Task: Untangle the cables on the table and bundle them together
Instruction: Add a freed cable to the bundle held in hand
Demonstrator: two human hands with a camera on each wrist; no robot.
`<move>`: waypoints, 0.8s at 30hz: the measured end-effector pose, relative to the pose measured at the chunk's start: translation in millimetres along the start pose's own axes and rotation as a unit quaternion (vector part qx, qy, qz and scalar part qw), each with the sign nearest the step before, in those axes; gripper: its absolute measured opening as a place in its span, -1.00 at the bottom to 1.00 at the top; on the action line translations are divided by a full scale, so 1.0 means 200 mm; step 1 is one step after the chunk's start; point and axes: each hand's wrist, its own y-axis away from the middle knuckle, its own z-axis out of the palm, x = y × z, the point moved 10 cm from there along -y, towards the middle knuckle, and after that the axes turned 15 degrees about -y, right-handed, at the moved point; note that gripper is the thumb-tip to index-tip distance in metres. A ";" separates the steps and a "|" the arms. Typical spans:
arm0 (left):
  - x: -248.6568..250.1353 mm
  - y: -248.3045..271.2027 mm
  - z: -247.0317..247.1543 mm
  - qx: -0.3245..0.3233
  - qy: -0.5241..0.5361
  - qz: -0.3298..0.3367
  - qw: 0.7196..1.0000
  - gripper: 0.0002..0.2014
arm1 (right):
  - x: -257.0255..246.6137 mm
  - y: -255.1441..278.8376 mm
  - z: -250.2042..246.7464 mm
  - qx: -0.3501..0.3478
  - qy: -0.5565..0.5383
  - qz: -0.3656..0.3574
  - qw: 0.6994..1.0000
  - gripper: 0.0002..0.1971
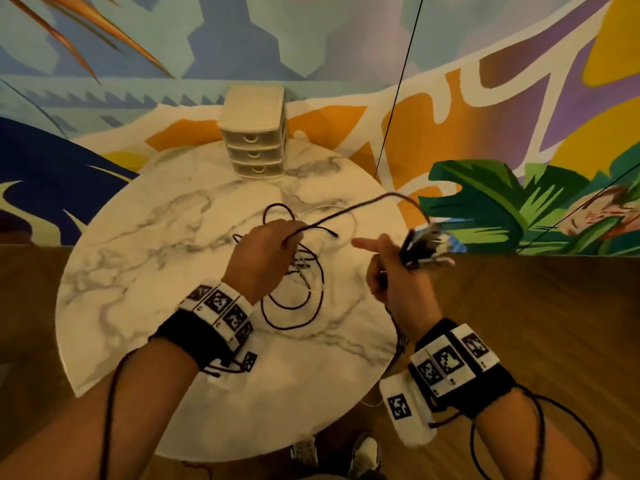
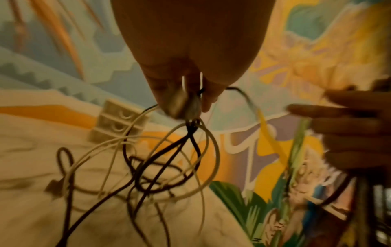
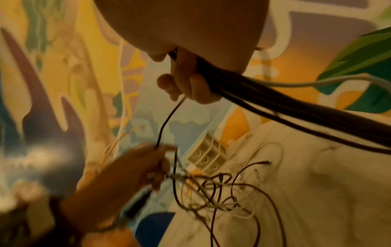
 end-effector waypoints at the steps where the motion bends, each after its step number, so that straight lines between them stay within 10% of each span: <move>1: 0.11 0.02 0.00 -0.012 -0.006 0.043 0.999 -0.68 | 0.05 0.00 0.08 -0.033 0.048 0.027 0.998 -0.61; 4: 0.31 0.10 -0.01 -0.029 -0.021 0.126 0.991 -0.54 | 0.11 -0.01 0.18 -0.053 0.124 0.056 0.989 -0.53; 13: -0.15 0.16 0.20 0.025 -0.030 -0.044 0.998 -0.78 | -0.04 -0.02 0.18 -0.042 0.134 -0.043 0.989 -0.33; 24: -0.40 0.05 0.18 -0.003 -0.096 0.024 0.995 -0.77 | -0.25 -0.05 0.00 0.051 0.060 -0.117 0.990 -0.40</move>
